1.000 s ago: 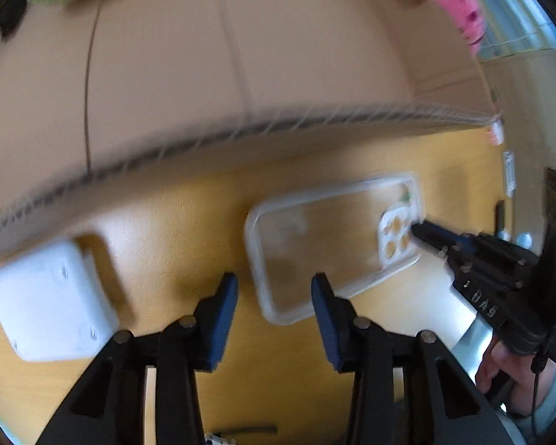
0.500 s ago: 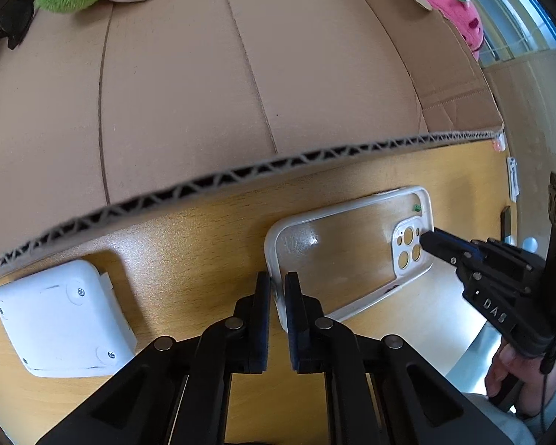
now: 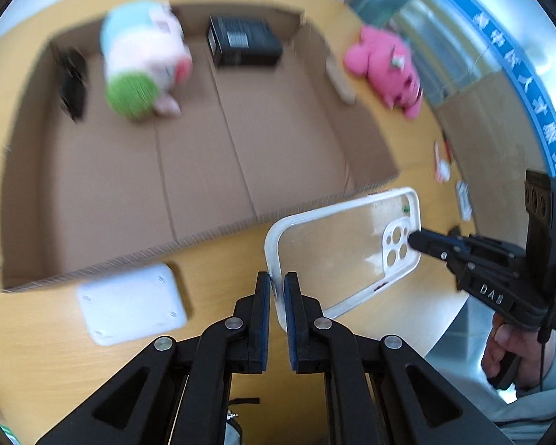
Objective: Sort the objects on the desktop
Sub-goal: 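Lift the phone case with both grippers and carry it into the cardboard box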
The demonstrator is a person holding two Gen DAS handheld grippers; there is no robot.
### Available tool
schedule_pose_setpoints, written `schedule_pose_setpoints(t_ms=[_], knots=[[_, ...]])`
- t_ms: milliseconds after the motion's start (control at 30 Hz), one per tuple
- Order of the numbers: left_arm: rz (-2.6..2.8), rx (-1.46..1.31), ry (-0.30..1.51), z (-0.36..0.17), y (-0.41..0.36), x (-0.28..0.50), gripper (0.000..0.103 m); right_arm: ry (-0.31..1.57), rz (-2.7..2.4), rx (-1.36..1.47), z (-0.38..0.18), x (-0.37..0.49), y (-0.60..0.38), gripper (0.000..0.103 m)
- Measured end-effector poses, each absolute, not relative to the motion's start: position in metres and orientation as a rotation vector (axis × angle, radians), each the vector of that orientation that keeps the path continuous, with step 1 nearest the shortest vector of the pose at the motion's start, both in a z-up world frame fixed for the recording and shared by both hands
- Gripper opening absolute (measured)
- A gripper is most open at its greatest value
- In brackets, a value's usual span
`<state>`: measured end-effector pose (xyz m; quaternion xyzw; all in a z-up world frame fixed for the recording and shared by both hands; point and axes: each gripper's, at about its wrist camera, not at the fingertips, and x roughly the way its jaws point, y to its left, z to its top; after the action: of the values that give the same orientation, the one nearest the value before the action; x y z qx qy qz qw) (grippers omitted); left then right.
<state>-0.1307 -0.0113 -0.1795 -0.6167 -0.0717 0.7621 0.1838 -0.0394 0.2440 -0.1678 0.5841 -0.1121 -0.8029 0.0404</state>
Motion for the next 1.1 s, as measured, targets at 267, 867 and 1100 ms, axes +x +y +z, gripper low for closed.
schedule_pose_setpoints(t_ms=[267, 867, 1100], knots=[[2.352, -1.584, -0.243, -0.102, -0.073, -0.146, 0.006, -0.277, -2.558, 1.561, -0.108, -0.080, 0.202, 0.005], [2.547, -1.659, -0.318, -0.112, -0.185, -0.194, 0.005, -0.267, -2.494, 1.478, -0.112, -0.171, 0.098, 0.006], [2.466, -1.800, -0.295, -0.164, -0.195, -0.223, 0.005, -0.299, -2.402, 1.641, -0.174, -0.200, 0.089, 0.006]])
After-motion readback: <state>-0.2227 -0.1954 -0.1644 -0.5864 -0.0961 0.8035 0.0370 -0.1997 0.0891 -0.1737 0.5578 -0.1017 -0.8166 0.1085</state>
